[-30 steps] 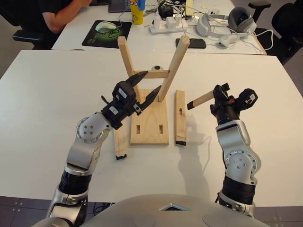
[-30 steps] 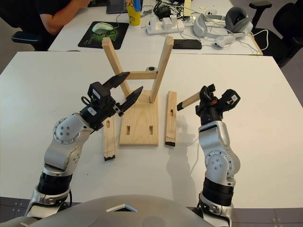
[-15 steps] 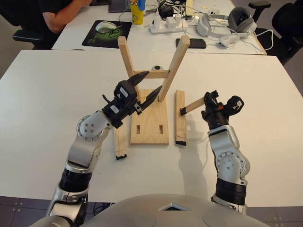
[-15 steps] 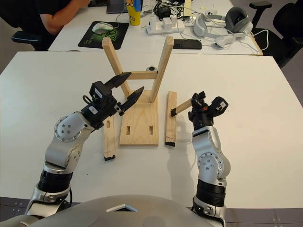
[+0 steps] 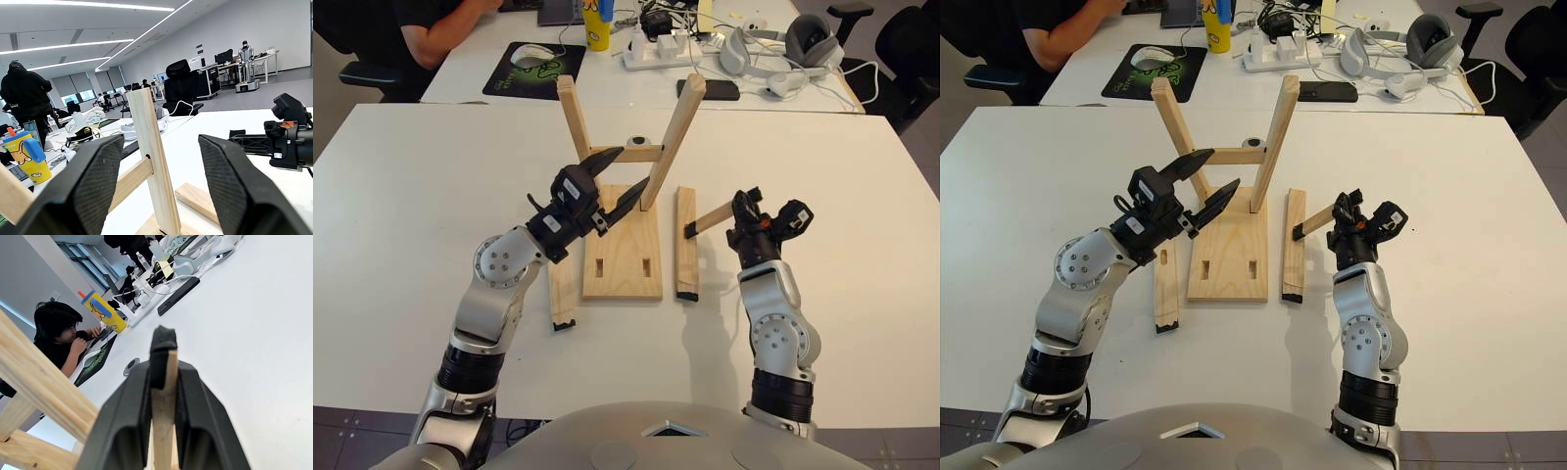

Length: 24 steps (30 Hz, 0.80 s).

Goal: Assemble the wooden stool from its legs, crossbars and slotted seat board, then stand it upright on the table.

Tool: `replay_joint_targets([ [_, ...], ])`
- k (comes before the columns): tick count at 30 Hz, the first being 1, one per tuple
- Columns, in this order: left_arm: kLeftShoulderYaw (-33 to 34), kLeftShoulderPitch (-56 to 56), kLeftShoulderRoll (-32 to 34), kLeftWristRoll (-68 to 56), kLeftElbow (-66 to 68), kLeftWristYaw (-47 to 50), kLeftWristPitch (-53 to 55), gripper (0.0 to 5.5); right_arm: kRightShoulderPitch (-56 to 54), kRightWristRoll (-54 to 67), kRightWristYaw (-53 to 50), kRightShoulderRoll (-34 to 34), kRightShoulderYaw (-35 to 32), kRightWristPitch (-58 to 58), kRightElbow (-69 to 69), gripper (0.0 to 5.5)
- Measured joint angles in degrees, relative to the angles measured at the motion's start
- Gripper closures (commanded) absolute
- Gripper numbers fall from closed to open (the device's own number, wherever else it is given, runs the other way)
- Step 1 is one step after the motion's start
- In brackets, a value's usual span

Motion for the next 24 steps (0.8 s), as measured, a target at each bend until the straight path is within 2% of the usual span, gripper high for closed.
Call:
replay_joint_targets([
  [15, 0.05, -0.70, -0.10, 0.44, 1.35, -0.25, -1.11, 2.71, -1.47, -6.43, 1.73, -0.75, 1.41, -1.30, 1.58, 5.07],
  [18, 0.07, -0.72, -0.20, 0.51, 1.34, 0.13, -1.11, 2.71, -1.93, -9.96, 1.99, -2.74, 4.06, 0.34, 0.99, 5.07],
  [24, 0.22, -0.67, -0.69, 0.99, 0.82, 1.72, -1.10, 2.71, -3.30, -21.03, 4.01, -10.07, 13.64, 4.60, -2.07, 5.07],
])
